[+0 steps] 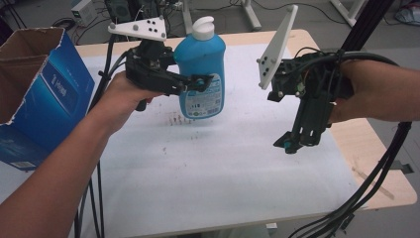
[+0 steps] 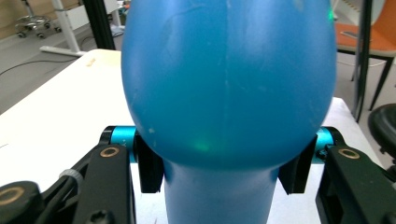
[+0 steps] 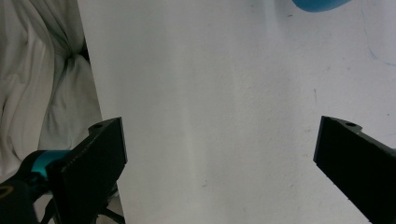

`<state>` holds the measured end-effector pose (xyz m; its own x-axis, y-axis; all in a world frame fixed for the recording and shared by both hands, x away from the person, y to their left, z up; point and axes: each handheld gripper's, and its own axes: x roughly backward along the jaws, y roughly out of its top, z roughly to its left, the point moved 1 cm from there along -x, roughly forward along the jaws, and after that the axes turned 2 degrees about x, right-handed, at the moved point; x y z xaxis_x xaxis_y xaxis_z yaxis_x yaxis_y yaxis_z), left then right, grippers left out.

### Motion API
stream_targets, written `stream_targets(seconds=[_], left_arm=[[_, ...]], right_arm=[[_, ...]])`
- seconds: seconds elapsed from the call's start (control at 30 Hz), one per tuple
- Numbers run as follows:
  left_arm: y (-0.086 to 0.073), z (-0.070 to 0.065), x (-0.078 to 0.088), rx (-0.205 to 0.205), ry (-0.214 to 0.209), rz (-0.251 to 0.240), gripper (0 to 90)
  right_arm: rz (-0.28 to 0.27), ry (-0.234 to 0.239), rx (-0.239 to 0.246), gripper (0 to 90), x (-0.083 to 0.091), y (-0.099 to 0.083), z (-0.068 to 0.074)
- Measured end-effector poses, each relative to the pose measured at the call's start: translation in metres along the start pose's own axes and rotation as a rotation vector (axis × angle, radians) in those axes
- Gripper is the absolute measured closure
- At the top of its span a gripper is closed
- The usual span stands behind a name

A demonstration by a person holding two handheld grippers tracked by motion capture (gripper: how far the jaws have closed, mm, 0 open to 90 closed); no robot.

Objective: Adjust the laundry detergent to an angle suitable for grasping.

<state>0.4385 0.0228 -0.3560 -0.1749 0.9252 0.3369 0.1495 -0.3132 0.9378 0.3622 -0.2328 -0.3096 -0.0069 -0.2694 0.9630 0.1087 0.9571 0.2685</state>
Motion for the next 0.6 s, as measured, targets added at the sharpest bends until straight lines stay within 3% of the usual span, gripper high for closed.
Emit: stream_targets(seconds=[0.2,0.6], left_arm=[[-0.006,0.002,0.002,-0.023,-0.029,0.025,44.8],[-0.016,0.001,0.001,-0.031,-0.072,0.055,44.8]], right_arm=[[0.0,0.001,0.0,2.0,0.0,0.0,0.0],[0.008,0.004,-0.004,2.0,-0.001,0.001,-0.001]])
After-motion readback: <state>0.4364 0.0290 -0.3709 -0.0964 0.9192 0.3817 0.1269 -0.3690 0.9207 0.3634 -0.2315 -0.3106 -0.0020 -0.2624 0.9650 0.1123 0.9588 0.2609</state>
